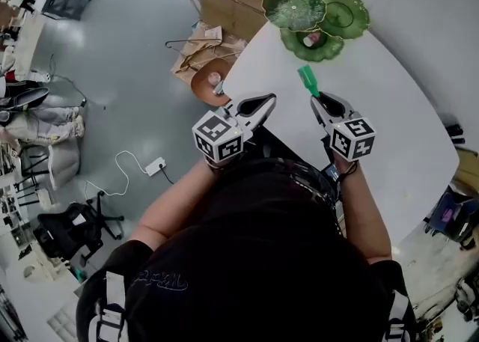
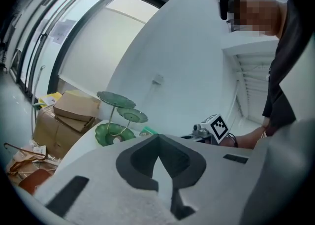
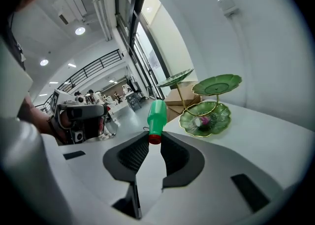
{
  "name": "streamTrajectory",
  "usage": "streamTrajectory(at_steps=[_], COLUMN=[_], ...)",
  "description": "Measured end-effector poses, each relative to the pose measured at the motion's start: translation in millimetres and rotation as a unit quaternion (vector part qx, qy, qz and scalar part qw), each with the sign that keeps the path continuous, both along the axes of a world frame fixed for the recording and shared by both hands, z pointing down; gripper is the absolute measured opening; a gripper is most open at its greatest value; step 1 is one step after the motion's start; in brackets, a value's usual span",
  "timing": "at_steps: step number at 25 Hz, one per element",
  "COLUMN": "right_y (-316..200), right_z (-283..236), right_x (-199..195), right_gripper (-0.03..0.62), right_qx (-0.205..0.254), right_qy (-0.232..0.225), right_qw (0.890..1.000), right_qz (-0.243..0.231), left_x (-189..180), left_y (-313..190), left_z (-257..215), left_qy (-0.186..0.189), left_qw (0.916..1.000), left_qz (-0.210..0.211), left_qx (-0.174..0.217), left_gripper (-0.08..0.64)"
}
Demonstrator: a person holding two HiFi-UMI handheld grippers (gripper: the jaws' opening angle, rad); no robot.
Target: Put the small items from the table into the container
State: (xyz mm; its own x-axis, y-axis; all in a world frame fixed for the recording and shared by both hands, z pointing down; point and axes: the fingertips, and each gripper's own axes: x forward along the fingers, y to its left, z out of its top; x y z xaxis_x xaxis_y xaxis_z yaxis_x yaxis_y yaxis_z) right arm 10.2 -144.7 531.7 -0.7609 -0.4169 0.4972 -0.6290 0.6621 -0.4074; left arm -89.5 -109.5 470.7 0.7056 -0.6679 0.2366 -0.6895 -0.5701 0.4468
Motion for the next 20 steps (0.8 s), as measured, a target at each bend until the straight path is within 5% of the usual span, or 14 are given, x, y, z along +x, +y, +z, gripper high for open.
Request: streamTrajectory(at_steps=[10,20], right_y=[3,-4], right_z=[-19,-41], right_x=[29,-14], right_gripper=[0.081,0.08], right_qx=[0.014,0.046], right_qy=[0.024,0.045], right_qw=[0.99,0.973], right_qz=[0.136,0.223], left_x=[29,-52], left_y=[-41,-63], left_z=[-23,-37], left_qy=[0.023,0.04], left_qw=[0.9868,0.9771], left_qz=[0.157,0.202], left_qx=[0.03,0.052], left_gripper=[0.003,0.003])
